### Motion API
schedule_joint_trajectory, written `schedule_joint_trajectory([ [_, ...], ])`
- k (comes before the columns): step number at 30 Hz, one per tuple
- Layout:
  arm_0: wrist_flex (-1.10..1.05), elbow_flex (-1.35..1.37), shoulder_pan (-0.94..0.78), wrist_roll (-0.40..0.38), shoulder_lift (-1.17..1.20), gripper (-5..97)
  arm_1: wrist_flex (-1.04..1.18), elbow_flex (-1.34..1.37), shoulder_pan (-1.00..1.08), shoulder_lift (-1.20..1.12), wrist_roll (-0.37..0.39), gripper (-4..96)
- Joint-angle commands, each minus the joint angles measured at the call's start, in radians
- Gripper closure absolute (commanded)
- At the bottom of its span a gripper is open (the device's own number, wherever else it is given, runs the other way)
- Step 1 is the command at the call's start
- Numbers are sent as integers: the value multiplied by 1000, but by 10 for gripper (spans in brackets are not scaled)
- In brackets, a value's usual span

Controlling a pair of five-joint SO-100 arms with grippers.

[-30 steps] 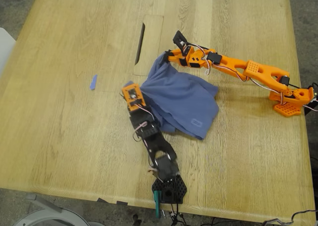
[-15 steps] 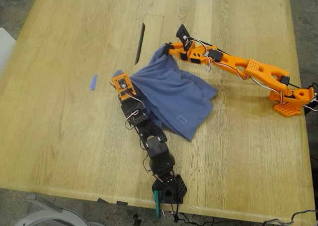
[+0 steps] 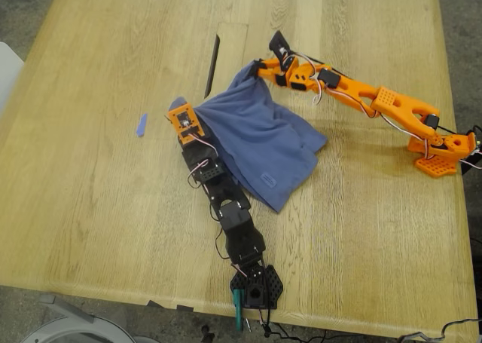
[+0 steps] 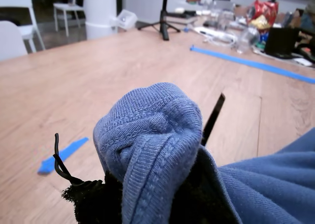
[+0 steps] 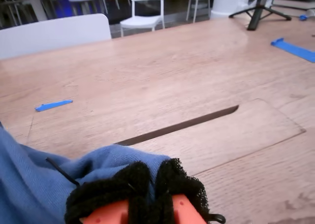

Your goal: Fold a T-shirt

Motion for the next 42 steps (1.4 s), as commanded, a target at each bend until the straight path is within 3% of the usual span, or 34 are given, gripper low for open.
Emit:
schedule_joint_trajectory([
  [1,91,-104,0,-21,247,920,78,-57,32,152,6,889],
  [29,781,227,216,-18,931,920,1100,-57,-98,479,28,903],
  [42,1080,351,334,-23,1215,920,1158,186,-166,658,51,906],
])
